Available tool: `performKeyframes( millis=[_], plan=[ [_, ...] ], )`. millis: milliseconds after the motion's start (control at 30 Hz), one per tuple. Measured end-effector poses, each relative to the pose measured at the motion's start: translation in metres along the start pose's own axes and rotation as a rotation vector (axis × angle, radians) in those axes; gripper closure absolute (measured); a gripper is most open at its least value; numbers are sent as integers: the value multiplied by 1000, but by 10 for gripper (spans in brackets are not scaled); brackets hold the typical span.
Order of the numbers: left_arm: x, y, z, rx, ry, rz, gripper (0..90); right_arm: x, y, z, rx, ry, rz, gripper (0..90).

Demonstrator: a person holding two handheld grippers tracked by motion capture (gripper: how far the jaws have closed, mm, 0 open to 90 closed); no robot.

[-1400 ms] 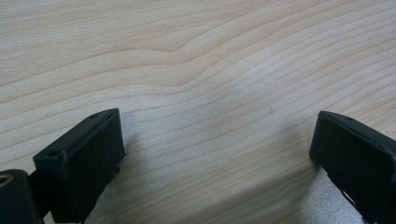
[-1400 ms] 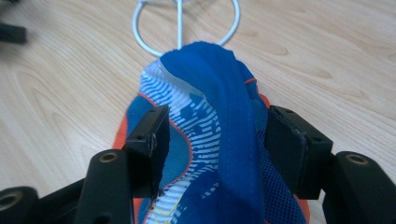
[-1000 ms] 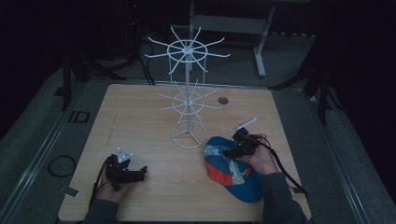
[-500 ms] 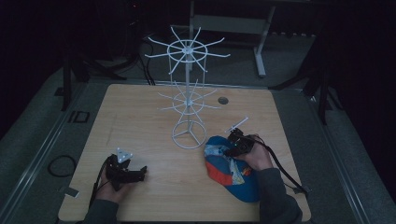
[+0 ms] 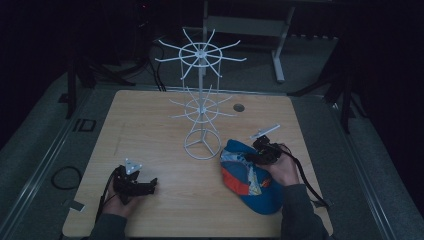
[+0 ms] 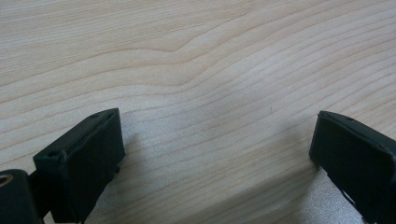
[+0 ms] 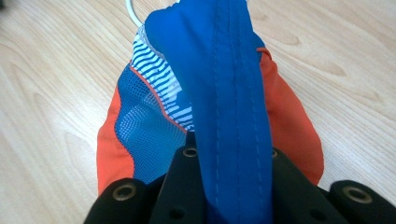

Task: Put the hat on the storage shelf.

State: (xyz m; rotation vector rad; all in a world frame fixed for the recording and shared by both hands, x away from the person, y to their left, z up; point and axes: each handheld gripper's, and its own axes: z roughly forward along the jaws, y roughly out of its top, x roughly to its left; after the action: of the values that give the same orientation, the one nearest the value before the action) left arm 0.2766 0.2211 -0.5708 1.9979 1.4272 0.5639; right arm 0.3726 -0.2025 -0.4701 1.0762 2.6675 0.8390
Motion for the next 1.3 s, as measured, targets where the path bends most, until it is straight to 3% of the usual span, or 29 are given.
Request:
performKeyframes(
  millis=[267,400,667,1300],
  plan=[
    [0,0,0,0,0,0,31,0,-2,-15,-59,11,3,877],
    [0,0,0,-2,0,0,31,-4,-3,-24,-127,82,14,877],
    [0,0,0,-3,0,-2,31,-5,-1,-43,-199,91,15,878],
    [0,0,0,-2,1,0,31,-4,9,-73,-290,69,3,878]
  ],
)
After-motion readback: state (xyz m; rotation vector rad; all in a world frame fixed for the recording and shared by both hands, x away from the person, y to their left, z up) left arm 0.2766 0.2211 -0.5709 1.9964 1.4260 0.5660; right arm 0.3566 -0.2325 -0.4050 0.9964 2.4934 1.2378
